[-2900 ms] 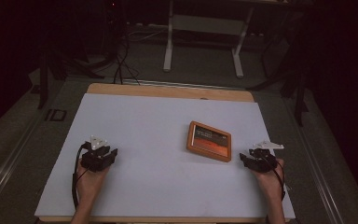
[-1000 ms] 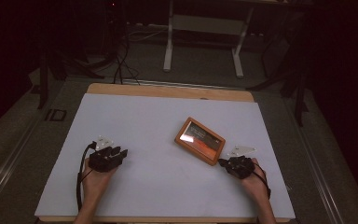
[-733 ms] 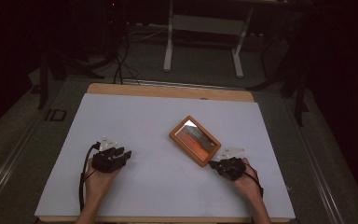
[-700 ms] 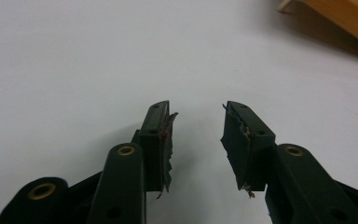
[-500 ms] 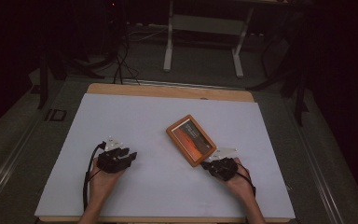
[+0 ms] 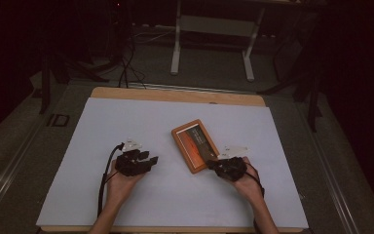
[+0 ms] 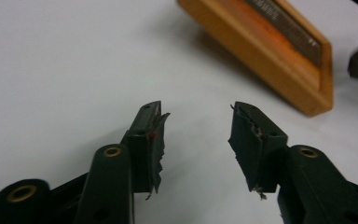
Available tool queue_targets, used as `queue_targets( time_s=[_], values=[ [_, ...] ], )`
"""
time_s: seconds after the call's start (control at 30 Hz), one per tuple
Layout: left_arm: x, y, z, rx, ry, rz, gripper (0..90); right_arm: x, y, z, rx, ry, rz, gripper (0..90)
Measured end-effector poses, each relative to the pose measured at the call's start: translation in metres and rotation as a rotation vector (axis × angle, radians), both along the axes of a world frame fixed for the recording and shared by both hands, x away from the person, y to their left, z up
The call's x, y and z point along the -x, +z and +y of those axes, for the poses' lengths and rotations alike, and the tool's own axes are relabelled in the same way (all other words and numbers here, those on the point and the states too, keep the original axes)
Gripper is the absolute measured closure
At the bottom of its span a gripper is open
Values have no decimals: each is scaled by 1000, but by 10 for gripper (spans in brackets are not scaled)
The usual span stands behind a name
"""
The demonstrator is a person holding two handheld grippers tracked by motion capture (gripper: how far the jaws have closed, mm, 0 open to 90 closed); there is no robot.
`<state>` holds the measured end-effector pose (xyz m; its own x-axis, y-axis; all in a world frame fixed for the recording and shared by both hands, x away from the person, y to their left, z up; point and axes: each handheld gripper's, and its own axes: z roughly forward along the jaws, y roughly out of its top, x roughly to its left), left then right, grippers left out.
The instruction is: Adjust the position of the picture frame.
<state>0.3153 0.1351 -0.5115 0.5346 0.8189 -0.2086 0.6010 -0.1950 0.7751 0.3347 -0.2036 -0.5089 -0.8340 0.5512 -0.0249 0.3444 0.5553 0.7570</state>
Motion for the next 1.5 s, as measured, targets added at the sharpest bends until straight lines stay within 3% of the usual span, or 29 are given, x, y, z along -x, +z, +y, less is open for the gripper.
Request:
queue_targets(
  time_s=[0.13,0.33,0.4,0.57,0.83,1.07,1.3,1.4,1.5],
  values=[
    [-11,4,-19,12,-26,11,471,-17,8,-9,-7,-54,8,717],
    [-30,2,-45,13,-59,30,397,-42,5,-13,-55,-115,37,559],
    [-35,0,-50,31,-63,48,385,-48,2,-12,-67,-128,50,515],
    [-43,-7,-62,73,-49,77,348,-60,-2,-10,-111,-139,87,386],
    [-53,-16,-79,92,-47,119,201,-78,-11,-1,-138,-135,164,202],
    [-59,-22,-90,121,-76,155,172,-88,-14,5,-156,-129,205,161],
    [-60,-25,-93,121,-89,180,250,-97,-22,5,-170,-123,271,136],
    [-61,-26,-95,108,-91,182,287,-99,-25,4,-199,-109,305,152],
    [-62,-26,-94,128,-76,203,309,-100,-26,5,-214,-82,334,187]
  ],
)
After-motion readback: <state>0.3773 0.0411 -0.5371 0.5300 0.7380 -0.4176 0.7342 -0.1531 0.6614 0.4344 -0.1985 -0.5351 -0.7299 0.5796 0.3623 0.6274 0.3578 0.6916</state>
